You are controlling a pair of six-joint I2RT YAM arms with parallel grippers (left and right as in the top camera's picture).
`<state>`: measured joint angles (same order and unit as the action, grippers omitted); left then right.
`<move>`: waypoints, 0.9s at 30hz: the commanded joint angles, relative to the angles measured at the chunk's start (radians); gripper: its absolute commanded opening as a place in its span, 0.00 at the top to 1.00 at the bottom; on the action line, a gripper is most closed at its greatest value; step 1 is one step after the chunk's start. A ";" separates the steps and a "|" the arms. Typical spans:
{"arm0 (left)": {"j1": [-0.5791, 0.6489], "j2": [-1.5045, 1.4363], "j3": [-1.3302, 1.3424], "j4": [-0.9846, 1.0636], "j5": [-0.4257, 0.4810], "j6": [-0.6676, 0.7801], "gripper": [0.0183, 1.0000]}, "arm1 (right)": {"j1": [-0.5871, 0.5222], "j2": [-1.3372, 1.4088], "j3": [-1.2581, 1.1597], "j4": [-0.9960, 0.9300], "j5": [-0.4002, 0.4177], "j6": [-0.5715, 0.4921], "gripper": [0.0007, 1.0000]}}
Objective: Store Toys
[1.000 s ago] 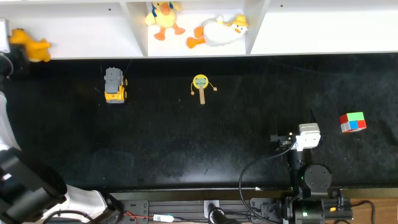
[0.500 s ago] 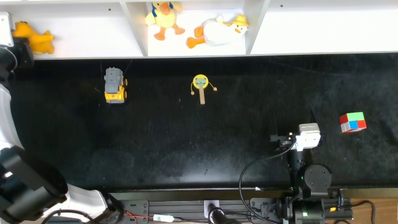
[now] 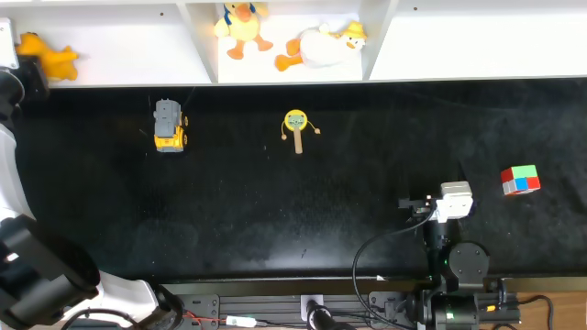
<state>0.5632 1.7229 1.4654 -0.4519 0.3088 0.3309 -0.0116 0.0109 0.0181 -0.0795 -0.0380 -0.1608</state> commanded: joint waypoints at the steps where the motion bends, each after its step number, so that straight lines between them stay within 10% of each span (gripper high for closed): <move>1: 0.002 0.023 0.034 0.007 -0.007 -0.019 0.98 | 0.004 -0.007 -0.013 0.005 -0.006 0.007 0.00; 27: -0.069 0.086 0.034 0.082 -0.023 -0.052 0.98 | 0.004 -0.007 -0.013 0.005 -0.006 0.007 0.01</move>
<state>0.4988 1.7885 1.4784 -0.3660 0.2871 0.2943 -0.0113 0.0109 0.0181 -0.0795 -0.0376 -0.1608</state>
